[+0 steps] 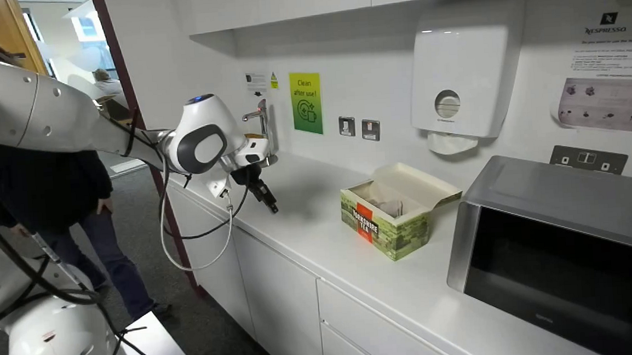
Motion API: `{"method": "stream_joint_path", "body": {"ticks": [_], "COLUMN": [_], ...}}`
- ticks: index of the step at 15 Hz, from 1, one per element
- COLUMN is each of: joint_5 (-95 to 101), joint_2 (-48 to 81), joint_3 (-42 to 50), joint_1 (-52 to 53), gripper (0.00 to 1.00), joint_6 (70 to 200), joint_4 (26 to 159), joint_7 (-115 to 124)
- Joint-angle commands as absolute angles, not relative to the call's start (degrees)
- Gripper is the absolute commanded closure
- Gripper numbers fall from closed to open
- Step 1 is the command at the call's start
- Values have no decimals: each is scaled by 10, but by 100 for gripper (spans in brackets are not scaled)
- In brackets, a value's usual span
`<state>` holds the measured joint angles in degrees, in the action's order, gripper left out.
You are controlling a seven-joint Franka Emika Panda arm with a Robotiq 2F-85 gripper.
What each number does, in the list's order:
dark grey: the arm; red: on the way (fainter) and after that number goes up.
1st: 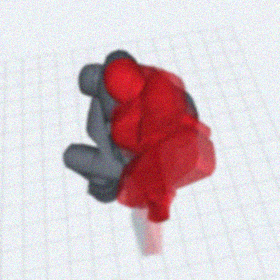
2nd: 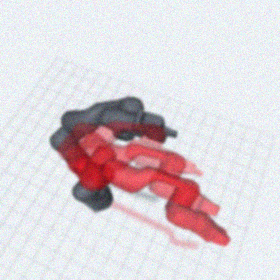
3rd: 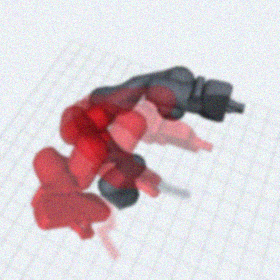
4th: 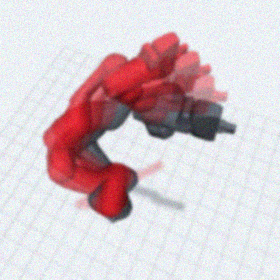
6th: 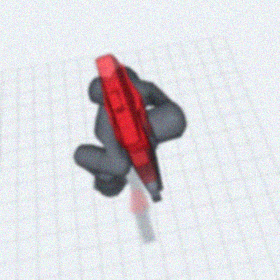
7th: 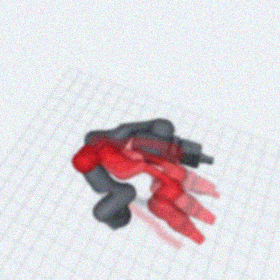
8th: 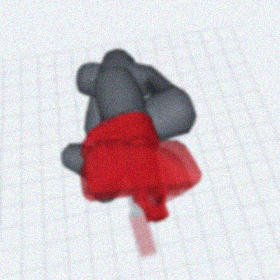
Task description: Remove a tea bag from the green box and put it on the counter
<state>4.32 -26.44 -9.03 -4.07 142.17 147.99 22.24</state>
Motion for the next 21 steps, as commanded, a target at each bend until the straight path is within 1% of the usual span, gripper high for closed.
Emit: {"method": "stream_joint_path", "body": {"ticks": [1,3,4,13,21], "joint_5": [42,48,43,43,40], "joint_2": [-261,-255,-262,-259,-174], "joint_3": [-68,-63,-64,-64,-38], "joint_1": [-71,-88,-74,-73,-101], "gripper": [0,0,0,0,0], "joint_6": [1426,1426,1421,1420,1405], "joint_4": [1448,1428,1450,1451,1337], "joint_7": [241,253,234,234,260]}}
